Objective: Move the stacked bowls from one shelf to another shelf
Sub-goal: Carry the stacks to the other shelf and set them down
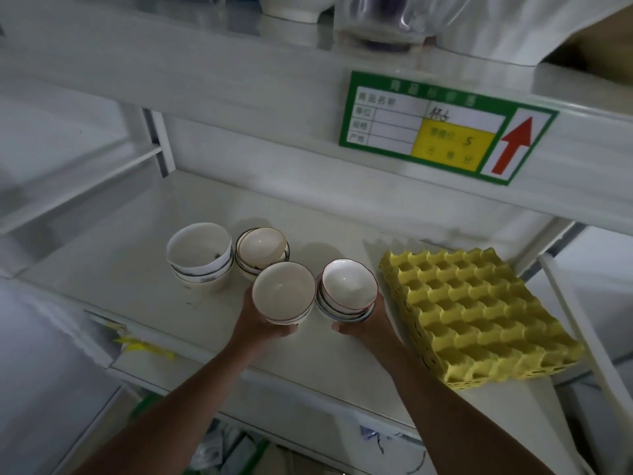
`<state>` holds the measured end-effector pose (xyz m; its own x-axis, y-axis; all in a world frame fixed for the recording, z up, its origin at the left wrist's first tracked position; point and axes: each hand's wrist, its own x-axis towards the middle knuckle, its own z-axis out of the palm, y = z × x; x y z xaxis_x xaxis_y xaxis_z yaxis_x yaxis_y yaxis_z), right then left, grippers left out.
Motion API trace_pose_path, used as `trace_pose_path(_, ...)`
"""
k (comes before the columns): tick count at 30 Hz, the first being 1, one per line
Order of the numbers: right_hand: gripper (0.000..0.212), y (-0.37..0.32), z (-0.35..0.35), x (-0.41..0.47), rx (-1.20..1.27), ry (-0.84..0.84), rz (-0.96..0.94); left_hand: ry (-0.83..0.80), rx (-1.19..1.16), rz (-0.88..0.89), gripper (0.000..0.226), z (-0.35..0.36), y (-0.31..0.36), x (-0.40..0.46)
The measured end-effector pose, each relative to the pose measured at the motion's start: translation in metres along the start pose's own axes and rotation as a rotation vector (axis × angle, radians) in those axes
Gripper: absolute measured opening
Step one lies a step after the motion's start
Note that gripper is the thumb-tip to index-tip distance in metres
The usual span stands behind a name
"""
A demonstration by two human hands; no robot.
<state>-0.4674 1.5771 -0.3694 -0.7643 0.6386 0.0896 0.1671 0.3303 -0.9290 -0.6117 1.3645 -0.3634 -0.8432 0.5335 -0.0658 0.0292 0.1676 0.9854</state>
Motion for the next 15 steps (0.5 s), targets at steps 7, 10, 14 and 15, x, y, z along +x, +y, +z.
trace_pose_path(7, 0.094, -0.011, 0.006, -0.008, -0.026, 0.088, 0.134, 0.069, 0.070, -0.126, 0.117, 0.011, 0.012, -0.006)
trace_pose_path(10, 0.101, 0.001, 0.010, -0.006, -0.005, 0.104, 0.259, 0.108, 0.103, -0.150, 0.110, 0.019, 0.019, -0.009)
trace_pose_path(14, 0.127, -0.003, 0.006, -0.015, -0.021, 0.114, 0.393, 0.063, 0.103, -0.157, 0.118, 0.013, 0.014, -0.007)
trace_pose_path(15, 0.121, -0.031, 0.005, -0.024, -0.044, 0.122, 0.435, 0.033, 0.122, -0.145, 0.118, 0.009, 0.009, -0.005)
